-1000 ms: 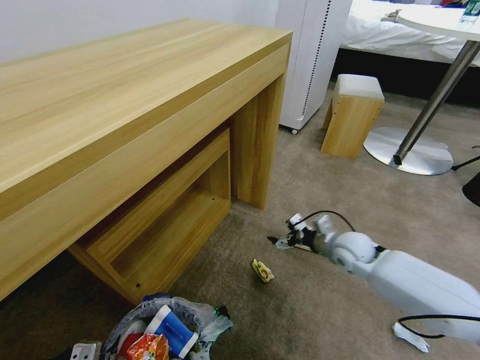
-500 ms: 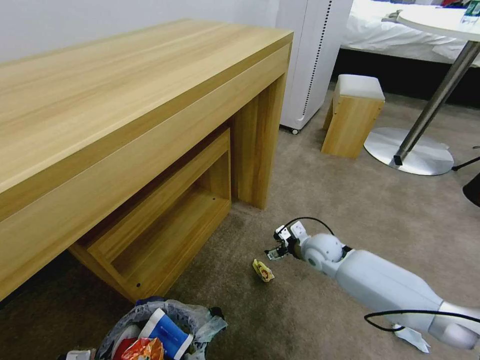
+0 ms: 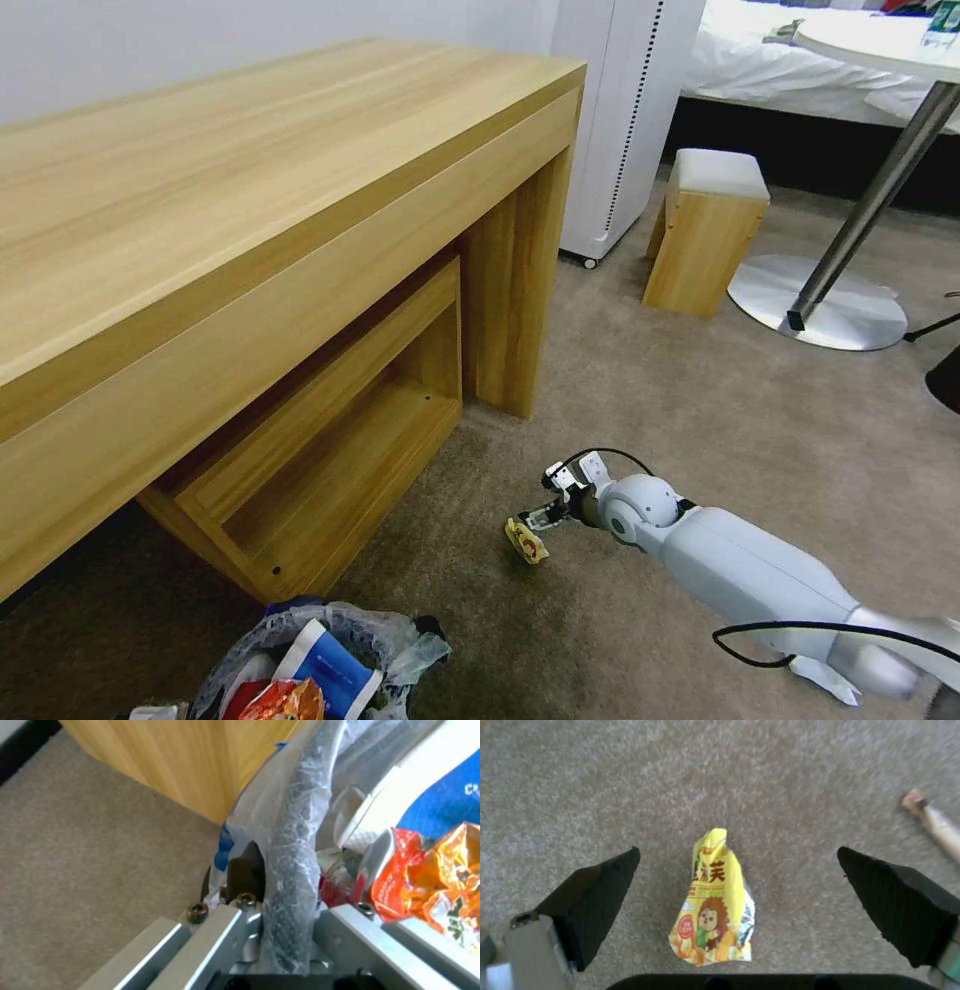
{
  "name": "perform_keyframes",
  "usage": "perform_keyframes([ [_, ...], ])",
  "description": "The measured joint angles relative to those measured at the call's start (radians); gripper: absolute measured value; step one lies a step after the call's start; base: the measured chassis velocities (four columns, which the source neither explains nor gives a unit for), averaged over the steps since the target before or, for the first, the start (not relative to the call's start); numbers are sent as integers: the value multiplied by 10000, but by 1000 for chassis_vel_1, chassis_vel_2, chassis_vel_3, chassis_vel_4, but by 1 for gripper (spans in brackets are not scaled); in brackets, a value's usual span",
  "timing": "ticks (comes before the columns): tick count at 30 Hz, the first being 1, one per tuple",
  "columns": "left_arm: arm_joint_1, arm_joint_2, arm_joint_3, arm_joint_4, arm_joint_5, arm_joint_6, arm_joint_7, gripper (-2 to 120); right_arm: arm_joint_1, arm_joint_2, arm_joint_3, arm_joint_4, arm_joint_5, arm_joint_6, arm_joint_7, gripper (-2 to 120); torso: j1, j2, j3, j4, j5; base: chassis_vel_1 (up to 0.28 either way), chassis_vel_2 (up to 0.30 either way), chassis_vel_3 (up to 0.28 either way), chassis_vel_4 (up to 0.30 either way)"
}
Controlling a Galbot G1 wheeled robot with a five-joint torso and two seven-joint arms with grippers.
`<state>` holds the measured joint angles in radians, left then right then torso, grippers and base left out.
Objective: Pick up the trash bin and place the garbage on the floor into it.
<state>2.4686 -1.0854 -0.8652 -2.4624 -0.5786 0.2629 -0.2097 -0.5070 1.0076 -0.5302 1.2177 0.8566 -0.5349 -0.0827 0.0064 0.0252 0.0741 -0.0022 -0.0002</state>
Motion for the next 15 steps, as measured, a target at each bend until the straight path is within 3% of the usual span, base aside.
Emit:
perform_keyframes([
  [6,419,-65,-122,-373,-560,194,-74,0,-268,709,-9,-844,-403,180,-16,100,0,0,0,2,7,0,0,0,0],
  [15,-11,40,-267,-373,-1752,282,-440,0,-479,701,-84,-878,-1019,556,-177,100,0,0,0,2,0,0,0,0,0],
])
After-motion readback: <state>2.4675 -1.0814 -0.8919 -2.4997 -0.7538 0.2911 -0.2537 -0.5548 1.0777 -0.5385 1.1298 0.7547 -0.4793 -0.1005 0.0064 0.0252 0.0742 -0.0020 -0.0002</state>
